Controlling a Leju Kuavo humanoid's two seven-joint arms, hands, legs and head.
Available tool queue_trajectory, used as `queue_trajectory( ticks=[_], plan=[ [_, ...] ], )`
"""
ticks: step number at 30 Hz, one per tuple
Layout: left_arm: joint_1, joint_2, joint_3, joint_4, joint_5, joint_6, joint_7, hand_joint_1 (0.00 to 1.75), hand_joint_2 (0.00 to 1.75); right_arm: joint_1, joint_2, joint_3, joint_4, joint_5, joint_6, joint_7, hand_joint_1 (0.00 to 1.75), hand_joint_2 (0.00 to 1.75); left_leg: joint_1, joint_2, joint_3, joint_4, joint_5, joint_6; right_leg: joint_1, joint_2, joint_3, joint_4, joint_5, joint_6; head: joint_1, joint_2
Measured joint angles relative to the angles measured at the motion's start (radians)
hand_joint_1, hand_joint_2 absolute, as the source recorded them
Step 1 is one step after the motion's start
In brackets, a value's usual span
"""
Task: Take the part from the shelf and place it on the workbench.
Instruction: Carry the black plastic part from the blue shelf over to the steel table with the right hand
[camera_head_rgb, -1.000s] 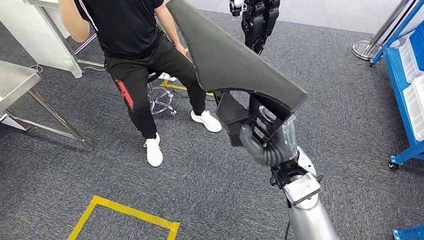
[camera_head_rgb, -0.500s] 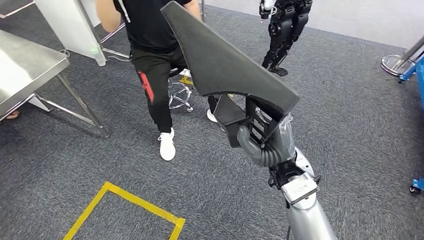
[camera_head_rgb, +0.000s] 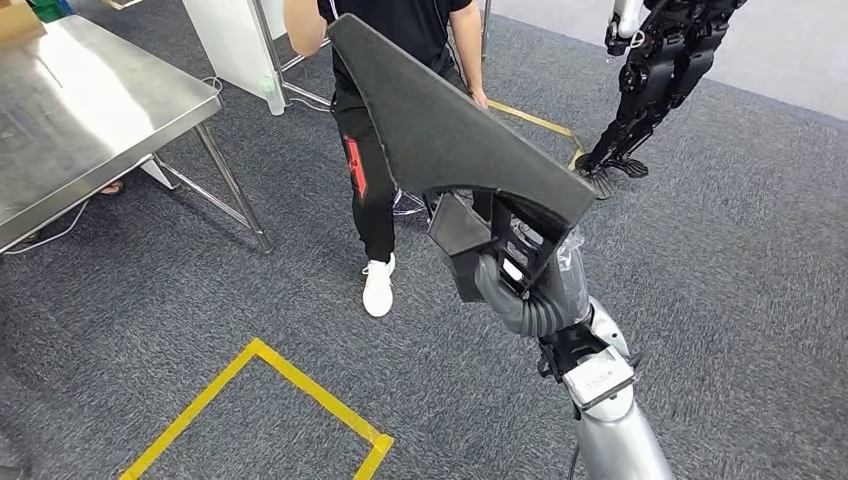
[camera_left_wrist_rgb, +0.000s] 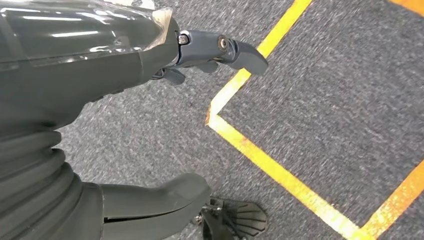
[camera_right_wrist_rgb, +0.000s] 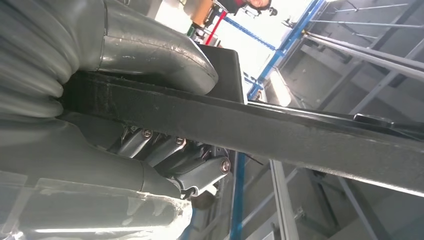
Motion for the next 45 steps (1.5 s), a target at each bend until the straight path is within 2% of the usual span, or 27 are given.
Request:
queue_trajectory(
  ticks=[2, 4, 6, 7, 8, 9, 11, 13, 15, 17, 18, 20, 22, 23, 24, 26, 28, 30, 31, 33, 35, 37, 38, 40, 42, 44, 45],
  plan=[
    [0.001, 0.0, 0.001, 0.0, 0.0, 0.001, 0.0, 0.0, 1.75, 0.0, 0.003, 0.001, 0.002, 0.0, 0.001, 0.0, 1.75, 1.75, 0.001, 0.036, -0.015, 0.032, -0.022, -0.011, -0.004, -0.015, 0.003, -0.004, 0.001, -0.016, -0.003, 0.0],
    [-0.001, -0.001, 0.001, 0.0, 0.0, 0.002, -0.001, 0.0, 1.75, 0.0, 0.004, 0.001, 0.003, 0.0, 0.002, 0.0, 1.75, 1.75, 0.002, 0.089, -0.069, 0.14, -0.081, -0.02, -0.003, -0.034, 0.005, -0.005, -0.001, -0.028, -0.007, 0.0],
    [-0.002, -0.002, 0.001, 0.0, 0.0, 0.002, -0.001, 0.0, 1.75, 0.001, 0.005, 0.001, 0.006, 0.0, 0.002, 0.0, 1.75, 1.75, 0.007, 0.109, -0.135, 0.263, -0.128, -0.026, 0.001, -0.055, 0.005, -0.005, -0.003, -0.033, -0.008, 0.0],
    [-0.001, -0.002, 0.001, 0.0, 0.0, 0.002, -0.001, 0.0, 1.75, 0.001, 0.005, 0.001, 0.008, 0.0, 0.002, 0.0, 1.75, 1.75, 0.008, 0.112, -0.15, 0.286, -0.127, -0.027, 0.002, -0.065, 0.005, -0.005, -0.004, -0.034, -0.008, 0.0],
    [0.0, -0.002, 0.001, 0.0, 0.0, 0.002, -0.001, 0.0, 1.75, 0.001, 0.005, 0.001, 0.01, 0.0, 0.002, 0.0, 1.75, 1.75, 0.009, 0.116, -0.143, 0.267, -0.106, -0.027, 0.002, -0.075, 0.006, -0.005, -0.005, -0.034, -0.008, 0.0],
    [0.0, -0.002, 0.001, 0.0, 0.0, 0.002, -0.002, 0.0, 1.75, 0.001, 0.005, 0.001, 0.011, 0.0, 0.002, 0.0, 1.75, 1.75, 0.008, 0.124, -0.115, 0.211, -0.073, -0.026, 0.002, -0.084, 0.008, -0.005, -0.007, -0.033, -0.008, 0.0],
    [-0.002, -0.001, 0.001, 0.0, 0.0, 0.002, -0.002, 0.0, 1.75, 0.001, 0.005, 0.001, 0.012, 0.0, 0.002, 0.0, 1.75, 1.75, 0.004, 0.164, -0.043, 0.074, -0.017, -0.018, 0.007, -0.1, 0.013, -0.005, -0.012, -0.028, -0.008, 0.0],
    [-0.005, -0.001, 0.001, -0.001, 0.0, 0.002, -0.003, 0.0, 1.75, 0.0, 0.005, 0.001, 0.012, 0.0, 0.002, 0.0, 1.75, 1.75, -0.003, 0.183, -0.012, 0.012, -0.003, -0.009, 0.015, -0.116, 0.018, -0.004, -0.018, -0.018, -0.005, 0.0],
    [-0.004, -0.001, 0.001, -0.001, 0.0, 0.002, -0.003, 0.0, 1.75, 0.0, 0.005, 0.001, 0.013, 0.0, 0.002, 0.0, 1.75, 1.75, -0.008, 0.16, -0.012, 0.007, -0.002, 0.002, 0.019, -0.134, 0.023, -0.007, -0.022, -0.007, -0.004, 0.0],
    [-0.003, -0.002, 0.001, -0.001, 0.0, 0.002, -0.003, 0.0, 1.75, 0.001, 0.005, 0.001, 0.014, 0.0, 0.002, -0.001, 1.75, 1.75, -0.005, 0.139, -0.003, -0.005, 0.005, 0.016, 0.018, -0.114, 0.017, 0.016, -0.04, 0.0, -0.003, 0.0],
    [-0.003, -0.003, 0.001, -0.001, 0.0, 0.002, -0.002, 0.0, 1.75, 0.001, 0.004, 0.001, 0.014, 0.0, 0.002, -0.002, 1.75, 1.75, -0.002, 0.128, 0.003, -0.01, 0.008, 0.022, 0.017, -0.09, 0.0, 0.057, -0.06, -0.001, -0.001, 0.0],
    [-0.005, -0.003, 0.001, -0.001, 0.001, 0.003, -0.002, 0.0, 1.75, 0.004, 0.004, 0.001, 0.017, 0.0, 0.002, -0.005, 1.75, 1.75, 0.001, 0.106, 0.003, -0.012, 0.01, 0.029, 0.012, -0.041, -0.068, 0.19, -0.115, -0.007, 0.003, 0.0],
    [-0.005, -0.003, 0.001, -0.001, 0.0, 0.003, -0.002, 0.0, 1.75, 0.009, 0.003, 0.001, 0.02, -0.001, 0.002, -0.005, 1.75, 1.75, 0.0, 0.078, 0.003, -0.012, 0.009, 0.029, 0.011, -0.028, -0.121, 0.283, -0.138, -0.003, 0.005, 0.0],
    [-0.004, -0.004, 0.001, -0.001, 0.0, 0.003, -0.002, 0.0, 1.75, 0.011, 0.003, 0.001, 0.021, -0.001, 0.002, -0.005, 1.75, 1.75, 0.0, 0.064, 0.004, -0.011, 0.009, 0.029, 0.011, -0.026, -0.121, 0.273, -0.126, 0.005, 0.005, 0.0],
    [-0.003, -0.005, 0.001, -0.001, 0.0, 0.003, -0.001, 0.0, 1.75, 0.011, 0.002, 0.001, 0.022, 0.0, 0.002, -0.005, 1.75, 1.75, 0.001, 0.05, 0.006, -0.011, 0.009, 0.028, 0.01, -0.022, -0.1, 0.223, -0.099, 0.013, 0.005, 0.0],
    [-0.003, -0.007, 0.001, -0.001, -0.001, 0.003, -0.001, 0.0, 1.75, 0.011, 0.002, 0.001, 0.023, 0.0, 0.002, -0.005, 1.75, 1.75, -0.001, 0.025, 0.008, -0.008, 0.006, 0.023, 0.006, 0.003, -0.036, 0.077, -0.036, 0.024, 0.005, 0.0],
    [-0.003, -0.007, 0.001, -0.001, -0.001, 0.004, -0.001, 0.0, 1.75, 0.011, 0.002, 0.001, 0.023, 0.0, 0.002, -0.005, 1.75, 1.75, -0.003, 0.007, 0.006, -0.005, 0.003, 0.013, 0.005, 0.02, 0.0, 0.0, -0.007, 0.016, 0.005, 0.0],
    [0.0, -0.007, 0.001, -0.001, -0.001, 0.005, -0.001, 0.0, 1.75, 0.01, 0.003, 0.001, 0.024, 0.0, 0.002, -0.005, 1.75, 1.75, -0.002, -0.005, 0.001, -0.006, 0.004, 0.001, 0.006, 0.008, 0.004, -0.006, -0.003, 0.0, 0.005, 0.0],
    [0.001, -0.006, 0.001, -0.001, -0.001, 0.005, -0.001, 0.0, 1.75, 0.009, 0.003, 0.001, 0.024, 0.0, 0.002, -0.005, 1.75, 1.75, -0.001, 0.002, -0.001, -0.004, 0.002, -0.004, 0.003, 0.001, 0.006, -0.008, -0.001, -0.006, 0.004, 0.0],
    [0.001, -0.004, 0.001, -0.001, -0.001, 0.007, -0.001, 0.0, 1.75, 0.007, 0.005, 0.001, 0.024, 0.0, 0.002, -0.005, 1.75, 1.75, -0.001, 0.047, -0.024, 0.045, -0.03, -0.014, -0.003, -0.016, 0.011, -0.013, 0.001, -0.022, 0.0, 0.0],
    [-0.002, -0.005, 0.001, -0.001, -0.002, 0.01, -0.001, 0.0, 1.75, 0.007, 0.006, 0.001, 0.025, 0.0, 0.002, -0.005, 1.75, 1.75, 0.002, 0.098, -0.085, 0.169, -0.094, -0.023, 0.0, -0.036, 0.013, -0.014, -0.003, -0.033, -0.004, 0.0],
    [-0.002, -0.005, 0.001, -0.001, -0.002, 0.012, -0.001, 0.0, 1.75, 0.007, 0.005, 0.001, 0.027, 0.0, 0.002, -0.005, 1.75, 1.75, 0.007, 0.111, -0.143, 0.275, -0.128, -0.029, 0.003, -0.057, 0.015, -0.014, -0.006, -0.037, -0.004, 0.0],
    [-0.001, -0.005, 0.001, -0.001, -0.002, 0.013, -0.001, 0.0, 1.75, 0.007, 0.005, 0.001, 0.028, 0.0, 0.002, -0.005, 1.75, 1.75, 0.008, 0.113, -0.147, 0.278, -0.117, -0.03, 0.004, -0.067, 0.016, -0.013, -0.007, -0.038, -0.004, 0.0],
    [-0.001, -0.004, 0.001, -0.001, -0.002, 0.014, 0.0, 0.0, 1.75, 0.007, 0.005, 0.001, 0.029, 0.0, 0.002, -0.005, 1.75, 1.75, 0.008, 0.131, -0.093, 0.17, -0.052, -0.027, 0.004, -0.085, 0.021, -0.013, -0.011, -0.036, -0.004, 0.0],
    [-0.003, -0.003, 0.001, -0.001, -0.002, 0.014, 0.0, 0.0, 1.75, 0.006, 0.005, 0.001, 0.03, 0.0, 0.002, -0.005, 1.75, 1.75, 0.001, 0.169, -0.026, 0.043, -0.005, -0.017, 0.011, -0.1, 0.028, -0.013, -0.018, -0.028, -0.003, 0.0],
    [-0.005, -0.002, 0.001, -0.001, -0.002, 0.014, 0.0, 0.0, 1.75, 0.005, 0.005, 0.001, 0.03, 0.0, 0.002, -0.005, 1.75, 1.75, -0.006, 0.181, -0.007, 0.003, -0.001, -0.008, 0.018, -0.115, 0.032, -0.014, -0.023, -0.019, -0.002, 0.0],
    [-0.005, -0.002, 0.001, -0.001, -0.002, 0.014, 0.0, 0.0, 1.75, 0.004, 0.005, 0.001, 0.03, 0.0, 0.002, -0.005, 1.75, 1.75, -0.007, 0.168, -0.008, 0.0, 0.0, -0.003, 0.021, -0.124, 0.036, -0.017, -0.025, -0.014, -0.001, 0.0]
  ],
)
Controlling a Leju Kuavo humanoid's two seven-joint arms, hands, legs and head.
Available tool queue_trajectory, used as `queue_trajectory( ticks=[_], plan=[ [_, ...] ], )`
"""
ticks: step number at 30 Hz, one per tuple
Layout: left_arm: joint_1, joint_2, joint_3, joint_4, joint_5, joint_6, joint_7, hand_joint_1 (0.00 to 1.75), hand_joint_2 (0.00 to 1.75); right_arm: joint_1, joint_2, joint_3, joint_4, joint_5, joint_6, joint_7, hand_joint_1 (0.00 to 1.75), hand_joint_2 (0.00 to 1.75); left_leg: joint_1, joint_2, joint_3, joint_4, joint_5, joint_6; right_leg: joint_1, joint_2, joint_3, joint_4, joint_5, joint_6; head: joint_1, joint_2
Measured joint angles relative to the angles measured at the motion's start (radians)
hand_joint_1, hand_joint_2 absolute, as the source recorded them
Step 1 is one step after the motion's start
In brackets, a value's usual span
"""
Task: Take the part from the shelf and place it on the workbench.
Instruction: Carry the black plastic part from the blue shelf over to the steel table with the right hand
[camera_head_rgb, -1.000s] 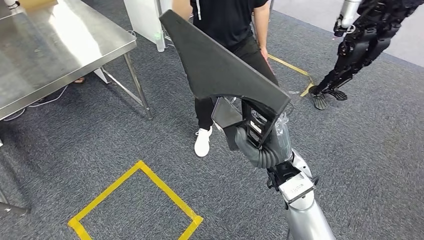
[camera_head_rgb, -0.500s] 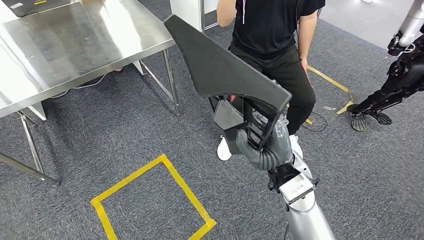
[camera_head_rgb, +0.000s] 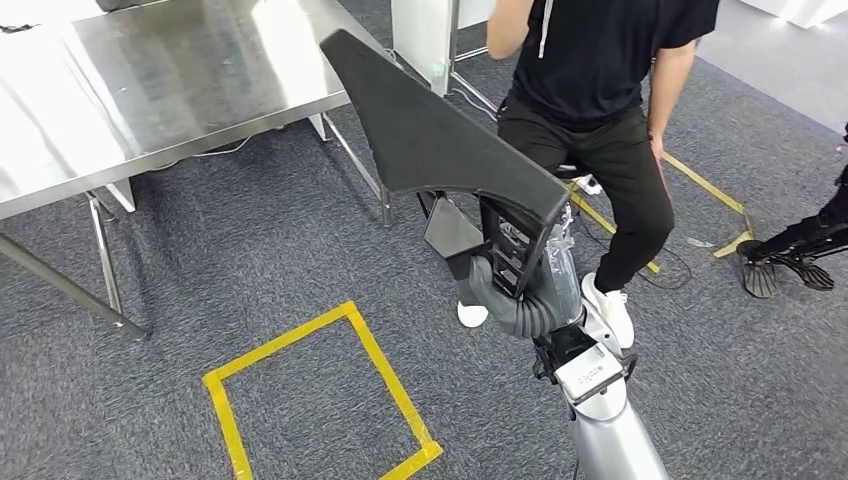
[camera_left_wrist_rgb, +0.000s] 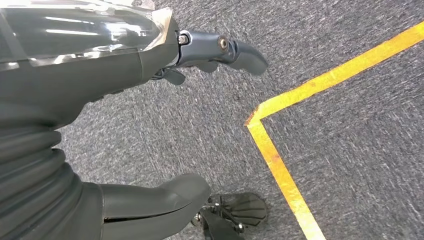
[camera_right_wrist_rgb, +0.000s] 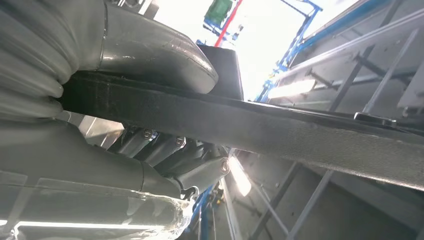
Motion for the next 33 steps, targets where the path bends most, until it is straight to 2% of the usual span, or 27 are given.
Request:
queue_trajectory(
  ticks=[1, 3, 5, 7, 8, 9, 11, 12, 13, 14, 15, 16, 18, 20, 22, 23, 24, 25, 26, 28, 29, 31, 33],
  plan=[
    [0.001, 0.0, 0.0, 0.0, 0.0, 0.0, 0.0, 0.0, 1.75, 0.0, 0.0, 0.0, 0.0, 0.0, 0.0, 0.0, 1.75, 1.75, 0.002, -0.01, 0.003, -0.005, 0.002, 0.006, 0.0, -0.002, 0.002, 0.0, -0.003, 0.005, 0.0, 0.0],
    [0.0, -0.002, 0.0, 0.0, 0.0, 0.0, 0.0, 0.0, 1.75, -0.002, 0.0, 0.0, 0.0, 0.0, 0.0, 0.0, 1.75, 1.75, 0.008, -0.031, 0.012, -0.016, 0.01, 0.02, -0.002, 0.03, -0.009, 0.038, -0.028, 0.01, 0.001, 0.0],
    [-0.002, -0.003, 0.0, 0.0, 0.0, 0.0, 0.0, 0.0, 1.75, -0.001, -0.001, 0.0, 0.0, -0.001, 0.0, -0.001, 1.75, 1.75, 0.011, -0.053, 0.015, -0.02, 0.013, 0.027, -0.007, 0.08, -0.067, 0.16, -0.081, 0.004, 0.004, 0.0],
    [-0.002, -0.003, 0.0, 0.0, 0.001, 0.001, 0.0, 0.0, 1.75, 0.001, -0.002, 0.0, 0.002, -0.001, 0.0, -0.001, 1.75, 1.75, 0.012, -0.08, 0.014, -0.019, 0.013, 0.028, -0.01, 0.095, -0.135, 0.283, -0.12, 0.005, 0.006, 0.0],
    [-0.001, -0.004, 0.0, 0.0, 0.001, 0.001, 0.0, 0.0, 1.75, 0.002, -0.002, 0.0, 0.003, -0.001, 0.0, 0.0, 1.75, 1.75, 0.012, -0.093, 0.014, -0.018, 0.013, 0.028, -0.01, 0.097, -0.148, 0.301, -0.118, 0.011, 0.006, 0.0],
    [0.0, -0.004, 0.0, 0.0, 0.001, 0.001, 0.0, 0.0, 1.75, 0.003, -0.003, 0.0, 0.004, -0.001, 0.0, 0.0, 1.75, 1.75, 0.012, -0.106, 0.015, -0.018, 0.013, 0.028, -0.011, 0.099, -0.139, 0.274, -0.099, 0.02, 0.006, 0.0],
    [0.001, -0.006, 0.0, 0.0, 0.001, 0.001, 0.0, 0.0, 1.75, 0.002, -0.003, 0.0, 0.005, -0.001, 0.0, -0.001, 1.75, 1.75, 0.012, -0.132, 0.018, -0.016, 0.012, 0.024, -0.016, 0.118, -0.077, 0.131, -0.034, 0.037, 0.006, 0.0],
    [0.001, -0.007, 0.0, 0.0, 0.001, 0.001, 0.0, 0.0, 1.75, 0.001, -0.003, 0.0, 0.005, -0.001, 0.0, -0.001, 1.75, 1.75, 0.011, -0.144, 0.017, -0.014, 0.011, 0.019, -0.019, 0.13, -0.048, 0.066, -0.008, 0.039, 0.006, 0.0],
    [0.001, -0.007, 0.0, 0.0, 0.001, 0.002, 0.0, 0.0, 1.75, 0.001, -0.002, 0.0, 0.005, -0.001, 0.0, -0.001, 1.75, 1.75, 0.009, -0.153, 0.015, -0.012, 0.01, 0.013, -0.02, 0.139, -0.03, 0.023, 0.008, 0.036, 0.006, 0.0],
    [0.002, -0.007, 0.0, 0.0, 0.001, 0.002, 0.0, 0.0, 1.75, 0.0, -0.002, 0.001, 0.006, -0.001, 0.0, -0.001, 1.75, 1.75, 0.008, -0.161, 0.012, -0.011, 0.01, 0.007, -0.02, 0.143, -0.023, 0.007, 0.013, 0.03, 0.006, 0.0],
    [0.003, -0.007, 0.0, 0.0, 0.001, 0.002, 0.0, 0.0, 1.75, 0.0, -0.002, 0.001, 0.006, -0.001, 0.0, -0.001, 1.75, 1.75, 0.008, -0.167, 0.01, -0.011, 0.01, 0.001, -0.017, 0.136, -0.022, 0.007, 0.016, 0.021, 0.005, 0.0],
    [0.005, -0.006, 0.0, 0.0, 0.0, 0.003, 0.0, 0.0, 1.75, 0.0, -0.001, 0.001, 0.006, -0.001, 0.0, -0.001, 1.75, 1.75, 0.01, -0.168, 0.007, -0.011, 0.01, -0.004, -0.019, 0.129, -0.021, 0.006, 0.018, 0.014, 0.005, 0.0],
    [0.006, -0.004, 0.0, 0.0, 0.0, 0.003, 0.0, 0.0, 1.75, -0.002, 0.002, 0.002, 0.006, 0.0, 0.0, -0.001, 1.75, 1.75, 0.011, -0.13, -0.007, 0.016, -0.009, -0.015, -0.024, 0.114, -0.018, 0.002, 0.021, -0.002, 0.003, 0.0],
    [0.004, -0.005, 0.0, 0.0, 0.0, 0.003, 0.0, 0.0, 1.75, -0.002, 0.005, 0.002, 0.007, 0.0, 0.0, -0.001, 1.75, 1.75, 0.013, -0.075, -0.058, 0.123, -0.07, -0.024, -0.022, 0.095, -0.017, 0.0, 0.02, -0.016, -0.001, 0.0],
    [0.002, -0.006, 0.0, 0.0, -0.001, 0.003, 0.0, 0.0, 1.75, -0.002, 0.006, 0.002, 0.009, 0.0, 0.0, -0.001, 1.75, 1.75, 0.016, -0.058, -0.126, 0.255, -0.123, -0.031, -0.018, 0.074, -0.017, 0.001, 0.018, -0.022, -0.002, 0.0],
    [0.002, -0.006, 0.0, 0.0, -0.001, 0.003, 0.001, 0.0, 1.75, -0.002, 0.006, 0.002, 0.01, 0.0, 0.0, -0.001, 1.75, 1.75, 0.017, -0.055, -0.141, 0.282, -0.124, -0.033, -0.017, 0.063, -0.017, 0.001, 0.017, -0.023, -0.002, 0.0],
    [0.003, -0.006, 0.0, 0.0, -0.001, 0.003, 0.001, 0.0, 1.75, -0.002, 0.007, 0.002, 0.012, 0.0, 0.0, -0.001, 1.75, 1.75, 0.017, -0.053, -0.135, 0.267, -0.106, -0.032, -0.016, 0.053, -0.016, 0.001, 0.016, -0.024, -0.002, 0.0],
    [0.003, -0.006, 0.0, 0.0, -0.001, 0.003, 0.001, 0.0, 1.75, -0.002, 0.008, 0.002, 0.013, 0.0, 0.0, 0.0, 1.75, 1.75, 0.017, -0.048, -0.108, 0.212, -0.074, -0.031, -0.016, 0.046, -0.015, 0.001, 0.015, -0.023, -0.002, 0.0],
    [0.003, -0.006, 0.0, 0.0, -0.001, 0.003, 0.002, 0.0, 1.75, -0.003, 0.009, 0.002, 0.013, 0.0, 0.0, 0.0, 1.75, 1.75, 0.017, -0.039, -0.068, 0.136, -0.04, -0.027, -0.015, 0.04, -0.013, 0.001, 0.013, -0.022, -0.002, 0.0],
    [0.002, -0.005, 0.0, 0.0, -0.001, 0.003, 0.002, 0.0, 1.75, -0.005, 0.013, 0.002, 0.014, -0.001, 0.0, 0.002, 1.75, 1.75, 0.013, -0.027, -0.006, 0.022, -0.002, -0.018, -0.009, 0.033, -0.011, 0.002, 0.009, -0.014, -0.001, 0.0],
    [0.002, -0.004, 0.001, 0.0, -0.001, 0.004, 0.002, 0.0, 1.75, -0.006, 0.016, 0.003, 0.014, -0.002, 0.0, 0.005, 1.75, 1.75, 0.01, -0.025, 0.005, 0.001, 0.001, -0.013, -0.006, 0.03, -0.011, 0.002, 0.008, -0.01, -0.001, 0.0],
    [0.003, -0.004, 0.002, 0.0, 0.0, 0.005, 0.002, 0.0, 1.75, -0.008, 0.021, 0.003, 0.014, -0.003, 0.0, 0.012, 1.75, 1.75, 0.005, -0.033, 0.006, -0.006, 0.001, -0.003, -0.002, 0.024, -0.008, -0.002, 0.007, 0.001, 0.0, 0.0],
    [0.003, -0.005, 0.006, 0.0, 0.0, 0.007, 0.002, 0.0, 1.75, -0.009, 0.025, 0.003, 0.014, -0.004, 0.0, 0.017, 1.75, 1.75, 0.009, -0.039, 0.015, -0.018, 0.007, 0.01, -0.003, 0.038, -0.016, 0.018, -0.007, 0.009, 0.001, 0.0]
  ],
)
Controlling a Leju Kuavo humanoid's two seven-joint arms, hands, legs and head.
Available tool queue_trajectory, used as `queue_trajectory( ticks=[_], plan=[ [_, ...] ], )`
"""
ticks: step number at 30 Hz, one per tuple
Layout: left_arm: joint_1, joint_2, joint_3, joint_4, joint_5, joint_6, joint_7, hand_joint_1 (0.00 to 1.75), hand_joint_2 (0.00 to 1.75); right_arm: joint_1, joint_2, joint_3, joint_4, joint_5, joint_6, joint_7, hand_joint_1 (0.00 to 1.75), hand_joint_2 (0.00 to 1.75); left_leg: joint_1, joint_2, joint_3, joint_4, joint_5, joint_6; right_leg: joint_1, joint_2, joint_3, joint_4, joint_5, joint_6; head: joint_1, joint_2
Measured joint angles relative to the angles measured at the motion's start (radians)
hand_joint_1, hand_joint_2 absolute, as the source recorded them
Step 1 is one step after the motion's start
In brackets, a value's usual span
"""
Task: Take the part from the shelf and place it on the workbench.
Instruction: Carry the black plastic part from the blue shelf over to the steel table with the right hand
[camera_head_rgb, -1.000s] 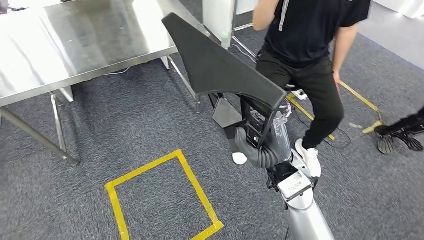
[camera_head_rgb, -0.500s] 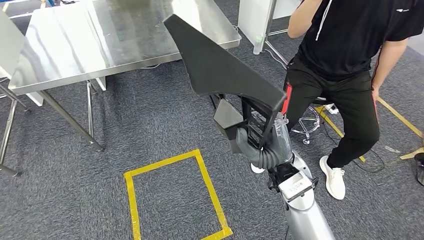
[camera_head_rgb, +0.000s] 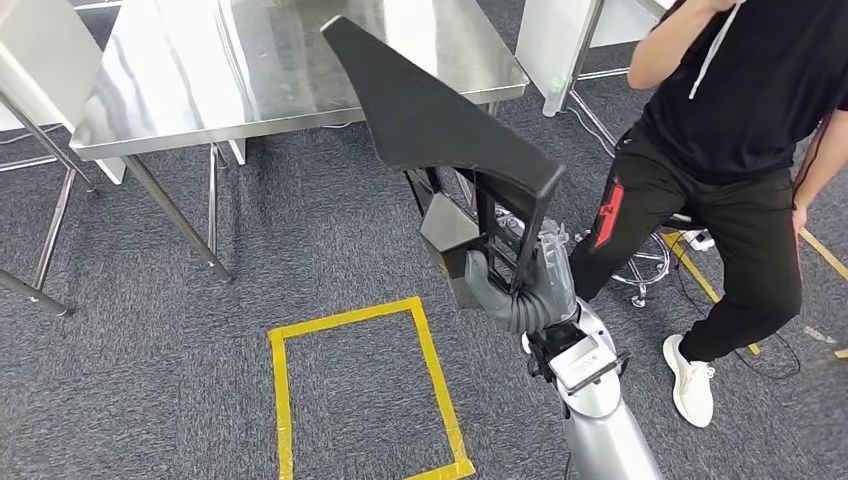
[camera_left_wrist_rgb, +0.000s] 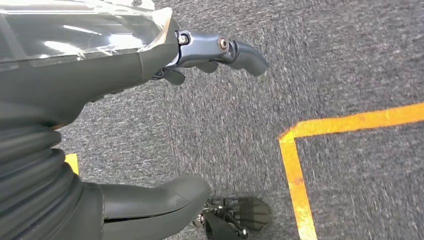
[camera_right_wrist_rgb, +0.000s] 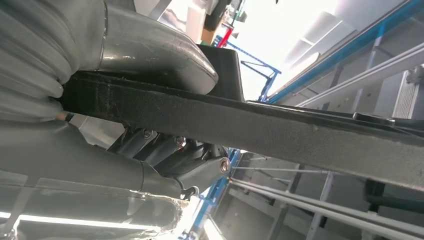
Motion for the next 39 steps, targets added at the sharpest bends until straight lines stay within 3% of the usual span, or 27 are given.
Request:
queue_trajectory(
  ticks=[1, 3, 5, 6, 7, 9, 11, 13, 15, 29, 31, 33, 34, 35, 36, 37, 38, 39],
  plan=[
    [-0.001, -0.001, 0.002, 0.0, 0.0, 0.001, 0.0, 0.0, 1.75, -0.001, 0.001, 0.0, 0.0, 0.0, 0.0, 0.001, 1.75, 1.75, 0.003, -0.003, 0.005, -0.006, 0.003, 0.006, 0.0, 0.016, -0.017, 0.037, -0.019, 0.0, 0.002, 0.0],
    [-0.003, -0.001, 0.003, 0.0, 0.0, 0.003, 0.0, 0.0, 1.75, 0.0, 0.001, -0.001, 0.002, 0.0, 0.0, 0.001, 1.75, 1.75, 0.005, -0.011, 0.007, -0.009, 0.006, 0.013, -0.005, 0.048, -0.081, 0.168, -0.074, -0.006, 0.004, 0.0],
    [-0.003, -0.001, 0.005, 0.0, 0.0, 0.007, -0.002, 0.0, 1.75, 0.003, 0.0, -0.002, 0.006, 0.0, -0.001, 0.002, 1.75, 1.75, 0.005, -0.022, 0.006, -0.009, 0.005, 0.014, -0.008, 0.057, -0.135, 0.268, -0.102, -0.001, 0.005, 0.0],
    [-0.002, -0.002, 0.006, 0.0, -0.001, 0.01, -0.003, 0.0, 1.75, 0.004, 0.0, -0.003, 0.007, 0.0, -0.002, 0.003, 1.75, 1.75, 0.005, -0.028, 0.006, -0.008, 0.004, 0.013, -0.009, 0.058, -0.136, 0.264, -0.094, 0.007, 0.006, 0.0],
    [-0.001, -0.002, 0.007, 0.0, -0.001, 0.012, -0.005, 0.0, 1.75, 0.005, 0.0, -0.003, 0.008, -0.001, -0.003, 0.003, 1.75, 1.75, 0.006, -0.033, 0.008, -0.008, 0.004, 0.012, -0.011, 0.058, -0.116, 0.217, -0.069, 0.017, 0.006, 0.0],
    [-0.001, -0.003, 0.008, 0.0, -0.001, 0.014, -0.008, 0.0, 1.75, 0.005, 0.001, -0.003, 0.009, -0.001, -0.005, 0.004, 1.75, 1.75, 0.004, -0.043, 0.009, -0.003, 0.0, 0.005, -0.017, 0.06, -0.048, 0.071, -0.009, 0.032, 0.006, 0.0],
    [-0.001, -0.002, 0.009, 0.0, -0.001, 0.015, -0.01, 0.0, 1.75, 0.005, 0.004, -0.003, 0.01, -0.002, -0.006, 0.005, 1.75, 1.75, 0.0, -0.049, 0.007, 0.003, -0.005, -0.002, -0.022, 0.062, -0.009, -0.011, 0.022, 0.028, 0.005, 0.0],
    [0.001, 0.0, 0.01, 0.0, -0.001, 0.016, -0.014, 0.0, 1.75, 0.005, 0.006, -0.003, 0.011, -0.002, -0.008, 0.006, 1.75, 1.75, -0.002, -0.049, 0.004, 0.006, -0.005, 0.006, -0.021, 0.064, -0.005, -0.018, 0.027, 0.018, 0.004, 0.0],
    [0.002, 0.0, 0.01, 0.0, -0.002, 0.024, -0.019, 0.0, 1.75, 0.005, 0.008, -0.003, 0.011, -0.001, -0.011, 0.007, 1.75, 1.75, 0.0, -0.049, 0.005, 0.004, -0.003, 0.014, -0.018, 0.065, -0.005, -0.018, 0.028, 0.015, 0.003, 0.0],
    [0.002, -0.001, 0.011, 0.0, -0.011, 0.059, -0.039, 0.0, 1.75, 0.005, 0.016, -0.003, 0.011, 0.003, -0.021, 0.013, 1.75, 1.75, 0.005, -0.045, 0.015, -0.014, 0.0, 0.009, -0.013, 0.064, -0.009, -0.012, 0.02, 0.017, 0.004, 0.0],
    [0.002, -0.003, 0.011, 0.0, -0.011, 0.062, -0.04, 0.0, 1.75, 0.004, 0.016, -0.003, 0.011, 0.003, -0.021, 0.013, 1.75, 1.75, 0.011, -0.042, 0.025, -0.029, 0.008, 0.01, -0.012, 0.064, -0.048, 0.067, -0.019, 0.015, 0.005, 0.0],
    [0.002, -0.003, 0.011, 0.0, -0.011, 0.063, -0.04, 0.0, 1.75, 0.006, 0.015, -0.003, 0.012, 0.003, -0.021, 0.013, 1.75, 1.75, 0.01, -0.042, 0.024, -0.03, 0.008, 0.012, -0.014, 0.064, -0.117, 0.2, -0.072, 0.015, 0.006, 0.0],
    [0.002, -0.003, 0.011, 0.0, -0.011, 0.063, -0.04, 0.0, 1.75, 0.007, 0.015, -0.003, 0.013, 0.003, -0.021, 0.014, 1.75, 1.75, 0.01, -0.042, 0.023, -0.029, 0.007, 0.012, -0.016, 0.064, -0.142, 0.248, -0.085, 0.02, 0.006, 0.0],
    [0.003, -0.003, 0.011, 0.0, -0.011, 0.063, -0.04, 0.0, 1.75, 0.008, 0.014, -0.003, 0.014, 0.003, -0.021, 0.014, 1.75, 1.75, 0.011, -0.043, 0.023, -0.029, 0.005, 0.01, -0.018, 0.064, -0.148, 0.257, -0.081, 0.029, 0.006, 0.0],
    [0.004, -0.004, 0.011, 0.0, -0.011, 0.063, -0.04, 0.0, 1.75, 0.009, 0.014, -0.003, 0.014, 0.003, -0.022, 0.014, 1.75, 1.75, 0.013, -0.044, 0.024, -0.027, 0.004, 0.008, -0.021, 0.064, -0.132, 0.224, -0.062, 0.04, 0.006, 0.0],
    [0.004, -0.005, 0.011, 0.0, -0.011, 0.063, -0.04, 0.0, 1.75, 0.009, 0.014, -0.003, 0.015, 0.004, -0.023, 0.014, 1.75, 1.75, 0.015, -0.046, 0.024, -0.023, 0.001, 0.003, -0.025, 0.064, -0.098, 0.158, -0.033, 0.052, 0.006, 0.0],
    [0.004, -0.005, 0.012, 0.0, -0.01, 0.064, -0.04, 0.0, 1.75, 0.008, 0.014, -0.003, 0.015, 0.004, -0.024, 0.014, 1.75, 1.75, 0.016, -0.047, 0.024, -0.017, -0.003, -0.004, -0.028, 0.064, -0.062, 0.086, -0.007, 0.06, 0.006, 0.0],
    [0.004, -0.005, 0.012, 0.0, -0.01, 0.064, -0.04, 0.0, 1.75, 0.007, 0.014, -0.003, 0.016, 0.005, -0.026, 0.015, 1.75, 1.75, 0.015, -0.049, 0.023, -0.01, -0.009, -0.011, -0.029, 0.066, -0.032, 0.03, 0.011, 0.059, 0.006, 0.0]
  ],
)
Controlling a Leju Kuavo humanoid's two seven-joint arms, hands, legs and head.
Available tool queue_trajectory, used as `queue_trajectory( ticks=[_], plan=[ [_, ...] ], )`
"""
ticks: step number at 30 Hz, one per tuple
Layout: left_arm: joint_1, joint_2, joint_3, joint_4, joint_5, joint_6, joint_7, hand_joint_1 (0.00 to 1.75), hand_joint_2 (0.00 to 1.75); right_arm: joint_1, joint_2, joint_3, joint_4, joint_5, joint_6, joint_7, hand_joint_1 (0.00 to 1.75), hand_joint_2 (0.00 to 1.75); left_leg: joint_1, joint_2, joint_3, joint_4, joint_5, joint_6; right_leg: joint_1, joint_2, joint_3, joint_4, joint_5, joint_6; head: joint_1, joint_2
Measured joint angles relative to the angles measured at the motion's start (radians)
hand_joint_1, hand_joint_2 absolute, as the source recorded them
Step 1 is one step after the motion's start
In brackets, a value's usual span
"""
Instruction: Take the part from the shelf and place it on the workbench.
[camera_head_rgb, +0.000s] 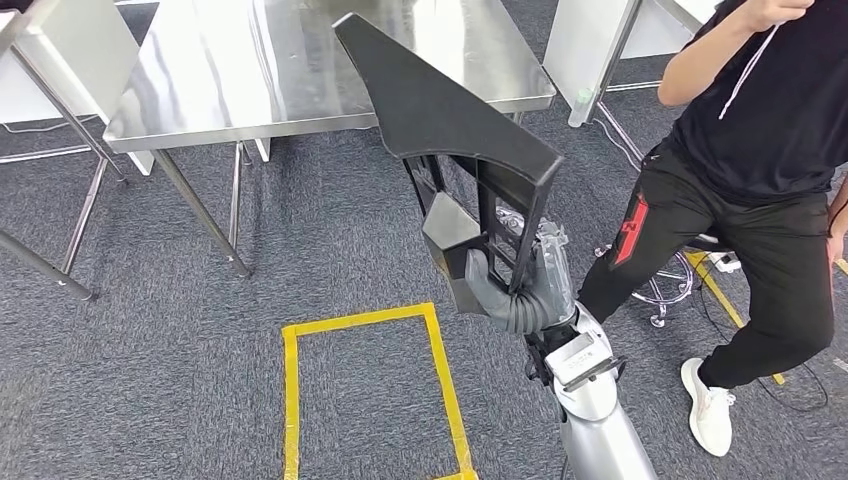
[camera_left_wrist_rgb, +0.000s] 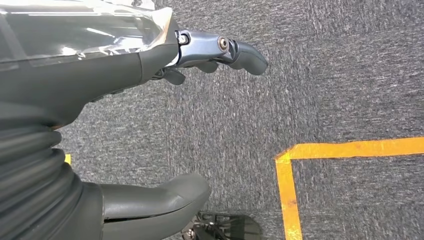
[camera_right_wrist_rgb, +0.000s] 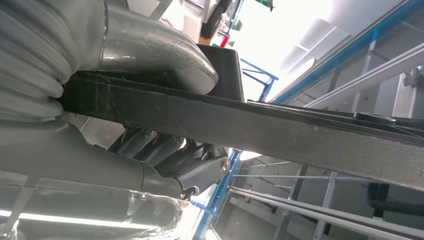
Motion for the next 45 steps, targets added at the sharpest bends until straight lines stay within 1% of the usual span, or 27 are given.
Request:
queue_trajectory(
  ticks=[1, 4, 6, 8, 10, 11, 12, 14, 16, 18, 21, 23, 26, 27, 28, 30, 31, 32, 33, 35, 37, 39, 41, 42, 43, 44, 45],
  plan=[
    [0.0, 0.0, 0.0, 0.0, 0.001, 0.0, 0.0, 0.0, 1.75, -0.001, 0.0, 0.0, 0.001, 0.001, -0.002, 0.001, 1.75, 1.75, -0.002, -0.001, -0.002, 0.005, -0.004, -0.007, 0.001, 0.001, 0.018, -0.033, 0.009, -0.009, 0.0, 0.0],
    [0.001, 0.002, 0.0, 0.0, 0.002, 0.002, 0.001, 0.0, 1.75, -0.002, 0.0, -0.001, 0.004, 0.002, -0.008, 0.004, 1.75, 1.75, -0.002, -0.001, -0.004, 0.007, -0.01, -0.02, 0.004, 0.003, 0.024, -0.04, 0.008, -0.047, -0.002, 0.0],
    [0.001, 0.002, 0.001, 0.0, 0.004, 0.005, 0.001, 0.0, 1.75, -0.003, 0.001, -0.001, 0.006, 0.004, -0.01, 0.006, 1.75, 1.75, 0.002, 0.011, -0.014, 0.034, -0.027, -0.028, 0.002, 0.003, 0.029, -0.042, 0.007, -0.062, -0.002, 0.0],
    [0.0, 0.002, 0.001, 0.0, 0.006, 0.009, 0.001, 0.0, 1.75, -0.004, 0.002, -0.001, 0.007, 0.006, -0.012, 0.006, 1.75, 1.75, 0.003, 0.027, -0.069, 0.141, -0.076, -0.032, 0.003, 0.0, 0.036, -0.042, 0.002, -0.073, -0.002, 0.0],
    [0.001, 0.002, 0.003, 0.0, 0.007, 0.011, 0.002, 0.0, 1.75, -0.005, 0.002, -0.001, 0.012, 0.008, -0.013, 0.007, 1.75, 1.75, 0.002, 0.032, -0.151, 0.275, -0.12, -0.032, 0.009, -0.002, 0.041, -0.042, -0.004, -0.082, -0.002, 0.0],
    [0.002, 0.002, 0.004, 0.0, 0.008, 0.012, 0.002, 0.0, 1.75, -0.005, 0.002, -0.001, 0.015, 0.009, -0.014, 0.008, 1.75, 1.75, 0.002, 0.032, -0.176, 0.306, -0.118, -0.029, 0.012, -0.003, 0.045, -0.042, -0.008, -0.085, -0.003, 0.0],
    [0.004, 0.002, 0.005, 0.0, 0.008, 0.012, 0.002, 0.0, 1.75, -0.005, 0.002, -0.001, 0.017, 0.01, -0.014, 0.009, 1.75, 1.75, 0.002, 0.032, -0.18, 0.297, -0.095, -0.025, 0.014, -0.003, 0.051, -0.042, -0.013, -0.086, -0.003, 0.0],
    [0.005, 0.003, 0.007, 0.0, 0.008, 0.014, 0.003, 0.0, 1.75, -0.006, 0.003, 0.0, 0.02, 0.011, -0.015, 0.01, 1.75, 1.75, -0.003, 0.034, -0.136, 0.181, -0.014, -0.008, 0.017, -0.002, 0.067, -0.043, -0.025, -0.086, -0.002, 0.0],
    [0.004, 0.004, 0.008, 0.0, 0.006, 0.016, 0.007, 0.0, 1.75, -0.01, 0.005, 0.0, 0.022, 0.012, -0.017, 0.012, 1.75, 1.75, -0.013, 0.039, -0.084, 0.07, 0.028, 0.009, 0.023, -0.002, 0.078, -0.044, -0.038, -0.078, -0.002, 0.0],
    [0.003, 0.004, 0.009, 0.0, 0.004, 0.018, 0.013, 0.0, 1.75, -0.013, 0.008, 0.0, 0.025, 0.013, -0.018, 0.014, 1.75, 1.75, -0.023, 0.041, -0.067, 0.036, 0.019, 0.018, 0.026, -0.003, 0.084, -0.045, -0.045, -0.065, -0.001, 0.0],
    [0.004, 0.003, 0.012, 0.0, 0.001, 0.02, 0.022, 0.0, 1.75, -0.017, 0.01, 0.0, 0.028, 0.014, -0.019, 0.017, 1.75, 1.75, -0.023, 0.033, -0.042, 0.02, 0.008, 0.031, 0.023, -0.004, 0.088, -0.018, -0.053, -0.05, -0.001, 0.0],
    [0.004, 0.002, 0.014, 0.0, -0.001, 0.022, 0.028, 0.0, 1.75, -0.023, 0.011, 0.001, 0.029, 0.015, -0.019, 0.019, 1.75, 1.75, -0.02, 0.03, -0.021, 0.015, 0.001, 0.039, 0.021, -0.003, 0.037, 0.07, -0.078, -0.048, 0.0, 0.0],
    [0.005, 0.001, 0.015, 0.0, -0.002, 0.024, 0.034, 0.0, 1.75, -0.024, 0.012, 0.001, 0.035, 0.016, -0.019, 0.022, 1.75, 1.75, -0.02, 0.023, -0.001, 0.016, -0.019, 0.042, 0.021, -0.002, -0.088, 0.231, -0.123, -0.044, 0.002, 0.0],
    [0.006, 0.0, 0.015, 0.0, -0.003, 0.024, 0.035, 0.0, 1.75, -0.023, 0.012, 0.002, 0.037, 0.016, -0.02, 0.022, 1.75, 1.75, -0.02, 0.02, 0.009, 0.016, -0.027, 0.04, 0.02, -0.002, -0.108, 0.234, -0.121, -0.039, 0.002, 0.0],
    [0.007, -0.001, 0.015, 0.0, -0.003, 0.024, 0.036, 0.0, 1.75, -0.023, 0.012, 0.002, 0.039, 0.016, -0.02, 0.022, 1.75, 1.75, -0.02, 0.018, 0.022, 0.016, -0.037, 0.038, 0.02, -0.002, -0.109, 0.2, -0.101, -0.031, 0.002, 0.0],
    [0.008, -0.003, 0.016, 0.0, -0.003, 0.024, 0.037, 0.0, 1.75, -0.023, 0.013, 0.002, 0.04, 0.016, -0.02, 0.022, 1.75, 1.75, -0.019, 0.014, 0.047, 0.016, -0.059, 0.031, 0.017, -0.003, -0.075, 0.073, -0.016, -0.013, 0.002, 0.0],
    [0.008, -0.004, 0.016, 0.0, -0.003, 0.024, 0.037, 0.0, 1.75, -0.023, 0.013, 0.002, 0.041, 0.016, -0.02, 0.022, 1.75, 1.75, -0.02, 0.012, 0.058, 0.016, -0.069, 0.026, 0.018, -0.004, -0.06, 0.019, 0.019, -0.015, 0.002, 0.0],
    [0.008, -0.004, 0.016, 0.0, -0.003, 0.025, 0.037, 0.0, 1.75, -0.023, 0.013, 0.002, 0.043, 0.015, -0.021, 0.022, 1.75, 1.75, -0.021, 0.012, 0.064, 0.017, -0.078, 0.02, 0.021, -0.005, -0.049, -0.012, 0.045, -0.025, 0.001, 0.0],
    [0.008, -0.004, 0.017, 0.0, -0.003, 0.025, 0.037, 0.0, 1.75, -0.022, 0.013, 0.002, 0.044, 0.015, -0.022, 0.021, 1.75, 1.75, -0.022, 0.013, 0.067, 0.019, -0.084, 0.014, 0.023, -0.005, -0.044, -0.022, 0.054, -0.04, 0.0, 0.0],
    [0.008, -0.003, 0.017, 0.0, -0.005, 0.026, 0.036, 0.0, 1.75, -0.021, 0.014, 0.001, 0.045, 0.015, -0.024, 0.021, 1.75, 1.75, -0.023, 0.015, 0.07, 0.028, -0.09, 0.006, 0.023, -0.002, -0.033, -0.025, 0.046, -0.069, 0.0, 0.0],
    [0.007, -0.003, 0.017, -0.001, -0.007, 0.028, 0.034, 0.0, 1.75, -0.02, 0.014, 0.0, 0.045, 0.015, -0.025, 0.021, 1.75, 1.75, -0.02, 0.021, 0.047, 0.08, -0.089, -0.001, 0.018, 0.0, -0.014, -0.028, 0.035, -0.086, -0.001, 0.0],
    [0.005, -0.003, 0.016, -0.001, -0.009, 0.03, 0.031, 0.0, 1.75, -0.021, 0.014, 0.0, 0.045, 0.015, -0.025, 0.021, 1.75, 1.75, -0.016, 0.027, -0.028, 0.195, -0.107, -0.012, 0.017, 0.0, 0.008, -0.031, 0.018, -0.099, -0.001, 0.0],
    [0.007, -0.004, 0.017, -0.001, -0.009, 0.031, 0.031, 0.0, 1.75, -0.019, 0.014, 0.0, 0.046, 0.015, -0.025, 0.021, 1.75, 1.75, -0.012, 0.03, -0.114, 0.29, -0.152, -0.022, 0.018, 0.0, 0.03, -0.031, -0.002, -0.104, -0.002, 0.0],
    [0.008, -0.004, 0.017, -0.001, -0.009, 0.032, 0.031, 0.0, 1.75, -0.018, 0.014, 0.0, 0.047, 0.015, -0.025, 0.021, 1.75, 1.75, -0.01, 0.03, -0.141, 0.3, -0.166, -0.024, 0.019, 0.002, 0.043, -0.031, -0.013, -0.104, -0.002, 0.0],
    [0.009, -0.004, 0.017, -0.001, -0.009, 0.032, 0.031, 0.0, 1.75, -0.018, 0.014, 0.0, 0.048, 0.015, -0.025, 0.021, 1.75, 1.75, -0.01, 0.031, -0.152, 0.281, -0.161, -0.024, 0.019, 0.003, 0.059, -0.031, -0.025, -0.103, -0.002, 0.0],
    [0.01, -0.004, 0.017, -0.001, -0.009, 0.032, 0.03, 0.0, 1.75, -0.018, 0.014, 0.0, 0.048, 0.015, -0.025, 0.021, 1.75, 1.75, -0.01, 0.032, -0.149, 0.233, -0.131, -0.02, 0.02, 0.004, 0.076, -0.031, -0.038, -0.102, -0.002, 0.0],
    [0.01, -0.003, 0.017, -0.001, -0.009, 0.032, 0.03, 0.0, 1.75, -0.017, 0.014, 0.0, 0.049, 0.015, -0.025, 0.021, 1.75, 1.75, -0.011, 0.033, -0.138, 0.17, -0.075, -0.013, 0.02, 0.004, 0.09, -0.032, -0.051, -0.099, -0.002, 0.0]
  ],
)
